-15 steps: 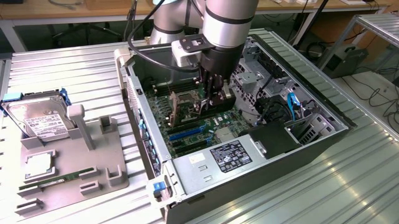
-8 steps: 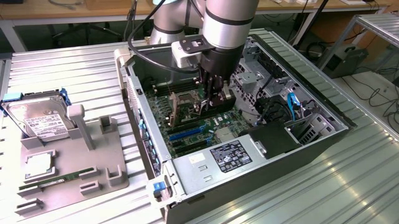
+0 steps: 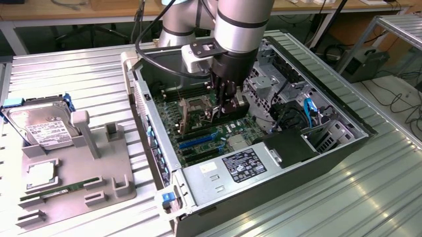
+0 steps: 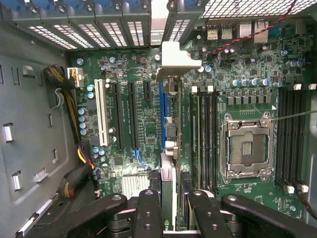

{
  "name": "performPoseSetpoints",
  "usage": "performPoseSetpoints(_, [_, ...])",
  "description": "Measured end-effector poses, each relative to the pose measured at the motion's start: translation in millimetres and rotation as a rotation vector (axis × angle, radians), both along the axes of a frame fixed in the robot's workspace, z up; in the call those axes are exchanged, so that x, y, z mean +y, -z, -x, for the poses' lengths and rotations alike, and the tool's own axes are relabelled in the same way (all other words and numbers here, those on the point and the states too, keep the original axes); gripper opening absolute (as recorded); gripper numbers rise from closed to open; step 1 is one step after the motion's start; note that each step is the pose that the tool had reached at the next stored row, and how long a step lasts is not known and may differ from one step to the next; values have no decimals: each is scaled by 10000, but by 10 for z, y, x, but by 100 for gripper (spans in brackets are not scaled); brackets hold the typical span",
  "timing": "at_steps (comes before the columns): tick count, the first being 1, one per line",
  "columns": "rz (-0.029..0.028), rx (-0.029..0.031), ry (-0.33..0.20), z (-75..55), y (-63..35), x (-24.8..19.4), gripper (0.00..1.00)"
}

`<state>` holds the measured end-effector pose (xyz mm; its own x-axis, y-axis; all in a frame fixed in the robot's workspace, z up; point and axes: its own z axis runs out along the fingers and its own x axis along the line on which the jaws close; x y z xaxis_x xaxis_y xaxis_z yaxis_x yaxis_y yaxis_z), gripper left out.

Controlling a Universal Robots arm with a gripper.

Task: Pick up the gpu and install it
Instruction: 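Insert the gpu into the slot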

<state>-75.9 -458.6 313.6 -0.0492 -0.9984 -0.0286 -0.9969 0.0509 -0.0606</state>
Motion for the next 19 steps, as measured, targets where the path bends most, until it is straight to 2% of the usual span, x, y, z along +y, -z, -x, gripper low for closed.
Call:
performPoseSetpoints(15, [1,0,0,5,27,-26,26])
performPoseSetpoints(17, [0,0,0,56,46,-84,26])
performPoseSetpoints(18, [0,0,-1,156,79,-95,26])
performPoseSetpoints(19, [111,0,-94,218,166,-95,26])
